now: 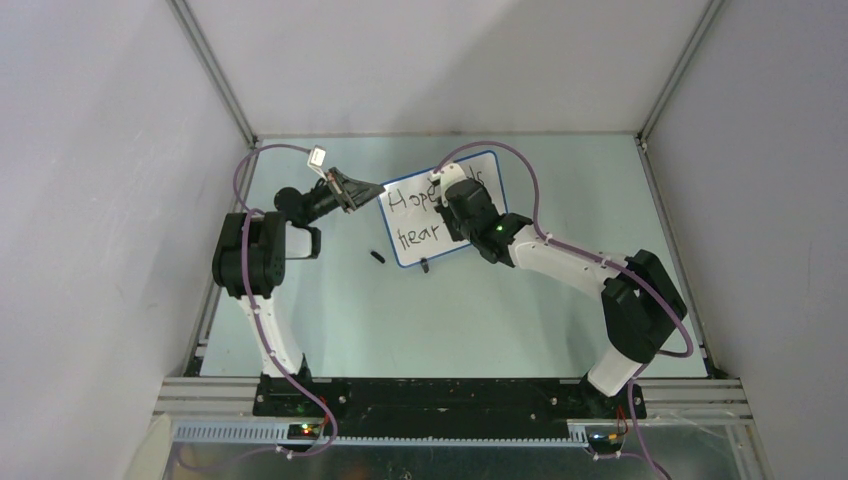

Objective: Write a sentence on the whiteboard

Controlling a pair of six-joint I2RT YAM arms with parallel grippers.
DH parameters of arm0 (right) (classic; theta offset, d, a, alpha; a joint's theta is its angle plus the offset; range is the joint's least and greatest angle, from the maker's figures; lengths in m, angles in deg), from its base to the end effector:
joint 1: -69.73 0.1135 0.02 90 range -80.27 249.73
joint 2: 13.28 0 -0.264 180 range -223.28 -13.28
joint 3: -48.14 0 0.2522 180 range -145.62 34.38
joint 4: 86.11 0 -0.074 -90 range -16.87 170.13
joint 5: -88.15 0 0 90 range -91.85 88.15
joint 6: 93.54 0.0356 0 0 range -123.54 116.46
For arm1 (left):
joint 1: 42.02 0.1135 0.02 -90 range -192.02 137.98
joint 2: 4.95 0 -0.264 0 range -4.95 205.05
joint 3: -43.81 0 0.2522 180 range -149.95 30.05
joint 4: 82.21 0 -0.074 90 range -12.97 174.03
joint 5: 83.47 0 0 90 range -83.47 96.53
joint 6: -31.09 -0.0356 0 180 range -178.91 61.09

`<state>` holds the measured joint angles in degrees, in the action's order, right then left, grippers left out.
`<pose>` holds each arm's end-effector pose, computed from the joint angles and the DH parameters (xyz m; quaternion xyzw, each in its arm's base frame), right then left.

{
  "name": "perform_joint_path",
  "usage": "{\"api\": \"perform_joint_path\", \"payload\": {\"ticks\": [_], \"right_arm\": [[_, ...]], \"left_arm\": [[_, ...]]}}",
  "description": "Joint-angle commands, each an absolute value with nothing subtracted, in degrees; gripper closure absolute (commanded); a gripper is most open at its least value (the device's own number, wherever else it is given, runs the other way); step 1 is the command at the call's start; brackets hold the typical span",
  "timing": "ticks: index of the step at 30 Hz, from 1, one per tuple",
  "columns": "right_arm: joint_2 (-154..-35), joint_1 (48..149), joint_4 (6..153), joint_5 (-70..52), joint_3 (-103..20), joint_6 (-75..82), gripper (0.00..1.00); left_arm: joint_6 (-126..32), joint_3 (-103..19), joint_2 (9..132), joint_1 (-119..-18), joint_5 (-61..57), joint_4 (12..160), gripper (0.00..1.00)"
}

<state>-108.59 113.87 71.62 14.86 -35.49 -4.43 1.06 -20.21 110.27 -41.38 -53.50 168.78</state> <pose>0.2806 0.2580 0.2649 -0.2714 0.8329 0.0521 0.4794 0.3772 -0.0266 0.1869 0.1020 0.6364 -0.6006 0.4732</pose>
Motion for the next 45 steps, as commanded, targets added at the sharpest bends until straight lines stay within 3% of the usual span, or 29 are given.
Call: {"api": "perform_joint_path", "payload": {"ticks": [1, 45], "right_arm": [[-108.8, 113.9, 70.7, 16.6, -36.1, -3.8, 1.00], [-107.1, 115.1, 68.8, 18.1, -30.8, -1.1, 1.00]], "left_arm": [[0.9, -21.0, 110.1, -42.2, -55.4, 171.6, 1.00], [0.9, -20.8, 110.0, -42.2, -55.4, 171.6, 1.00]]}}
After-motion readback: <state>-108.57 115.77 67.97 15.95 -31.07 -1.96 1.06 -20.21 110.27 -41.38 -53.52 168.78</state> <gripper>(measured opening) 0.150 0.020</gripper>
